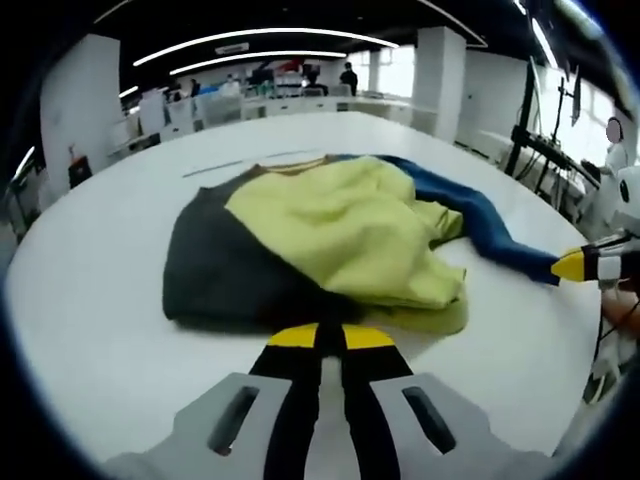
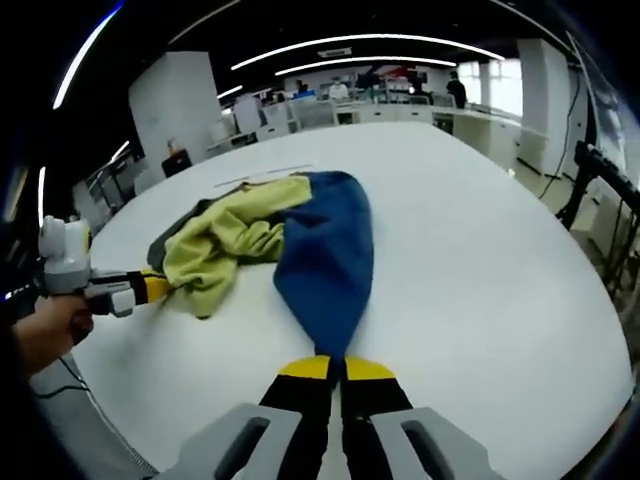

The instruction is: Fold the garment on the visible template until the final outline fits inside the template.

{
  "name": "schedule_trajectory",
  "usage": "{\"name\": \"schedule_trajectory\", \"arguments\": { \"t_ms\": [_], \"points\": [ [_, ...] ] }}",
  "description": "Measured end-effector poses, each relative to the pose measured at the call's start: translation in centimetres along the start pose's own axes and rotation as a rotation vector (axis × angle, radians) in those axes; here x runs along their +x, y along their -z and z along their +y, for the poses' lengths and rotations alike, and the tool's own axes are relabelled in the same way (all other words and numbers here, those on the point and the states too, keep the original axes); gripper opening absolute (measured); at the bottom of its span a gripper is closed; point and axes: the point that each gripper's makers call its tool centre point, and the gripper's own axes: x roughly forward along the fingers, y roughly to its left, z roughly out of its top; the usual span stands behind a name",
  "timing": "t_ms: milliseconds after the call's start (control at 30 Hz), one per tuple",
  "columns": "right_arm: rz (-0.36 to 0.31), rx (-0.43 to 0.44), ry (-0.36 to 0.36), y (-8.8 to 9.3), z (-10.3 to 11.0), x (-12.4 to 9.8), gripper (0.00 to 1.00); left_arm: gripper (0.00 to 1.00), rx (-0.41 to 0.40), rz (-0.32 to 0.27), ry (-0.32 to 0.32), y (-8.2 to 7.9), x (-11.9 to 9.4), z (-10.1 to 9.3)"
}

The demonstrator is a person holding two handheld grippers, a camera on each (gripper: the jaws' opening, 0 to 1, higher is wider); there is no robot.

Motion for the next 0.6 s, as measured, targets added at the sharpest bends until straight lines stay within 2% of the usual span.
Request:
{"name": "schedule_trajectory", "arguments": {
  "t_ms": [233, 367, 433, 500, 600],
  "points": [
    [-0.027, 0.004, -0.002, -1.2, -0.6, -0.8, 0.00, 0.03, 0.004, -0.041, 0.040, -1.0, -2.4, 0.1],
    [-0.063, 0.015, -0.011, -2.7, -0.9, -1.6, 0.00, 0.02, -0.002, -0.068, 0.060, -1.8, -4.0, 0.4],
    [-0.080, 0.015, -0.015, -3.3, -1.0, -1.9, 0.00, 0.03, -0.017, -0.083, 0.071, -2.3, -4.8, 0.6],
    [-0.083, 0.006, -0.016, -4.0, -1.3, -2.3, 0.00, 0.03, -0.056, -0.078, 0.117, -2.6, -5.8, 0.6],
    [-0.101, 0.005, -0.014, -4.9, -1.9, -2.8, 0.00, 0.03, -0.082, -0.107, 0.119, -3.3, -7.2, 1.4]
  ]
}}
